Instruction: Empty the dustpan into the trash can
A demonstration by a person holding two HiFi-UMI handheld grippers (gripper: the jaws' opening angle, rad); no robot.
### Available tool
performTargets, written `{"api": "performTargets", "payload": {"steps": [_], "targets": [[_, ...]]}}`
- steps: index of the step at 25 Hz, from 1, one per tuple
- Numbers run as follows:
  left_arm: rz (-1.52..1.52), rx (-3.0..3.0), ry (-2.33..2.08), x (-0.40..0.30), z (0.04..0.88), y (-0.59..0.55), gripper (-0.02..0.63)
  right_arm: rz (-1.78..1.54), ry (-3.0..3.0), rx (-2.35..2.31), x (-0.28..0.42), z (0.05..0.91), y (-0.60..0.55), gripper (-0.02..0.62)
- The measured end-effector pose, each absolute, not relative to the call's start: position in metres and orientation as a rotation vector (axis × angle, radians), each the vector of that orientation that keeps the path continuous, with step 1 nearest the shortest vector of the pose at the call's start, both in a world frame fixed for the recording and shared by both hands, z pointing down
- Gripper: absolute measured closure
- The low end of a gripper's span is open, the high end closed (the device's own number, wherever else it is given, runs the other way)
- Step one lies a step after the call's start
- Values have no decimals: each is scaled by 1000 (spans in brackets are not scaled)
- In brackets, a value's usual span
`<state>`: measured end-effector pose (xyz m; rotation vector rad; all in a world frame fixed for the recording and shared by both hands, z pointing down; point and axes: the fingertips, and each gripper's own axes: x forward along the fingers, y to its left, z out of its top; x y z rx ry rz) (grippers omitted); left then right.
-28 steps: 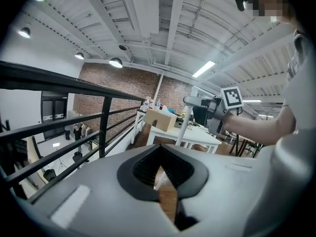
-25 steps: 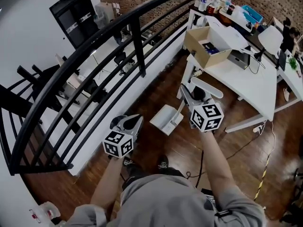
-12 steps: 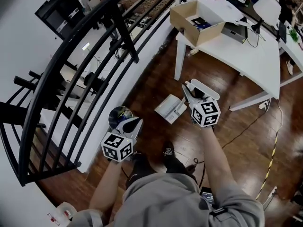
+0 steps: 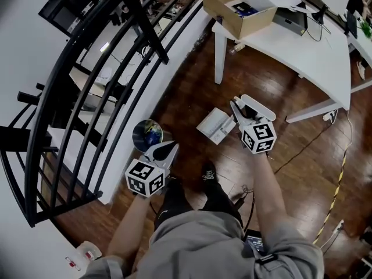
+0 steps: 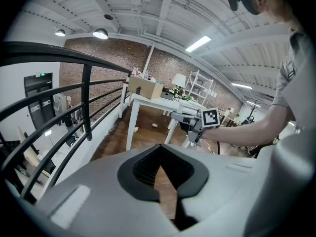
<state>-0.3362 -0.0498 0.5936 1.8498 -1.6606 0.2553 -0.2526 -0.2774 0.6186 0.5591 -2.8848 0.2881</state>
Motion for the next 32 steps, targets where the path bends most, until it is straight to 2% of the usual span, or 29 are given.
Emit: {"api": "performTargets", "payload": {"steps": [15, 21, 26, 32], "targets": [[242, 1959, -1547, -290, 585, -83, 600, 302, -2694, 823, -179, 645, -252, 431], [250, 2042, -1470, -283, 573, -81, 600, 415, -2574, 1016, -146, 661, -240, 416], [272, 2104, -1407, -276, 565, -77, 600, 507, -2531, 1125, -126, 664, -234, 379], [304, 2164, -1346, -264, 563, -78, 600, 642, -2483, 1218, -112, 666, -228, 298]]}}
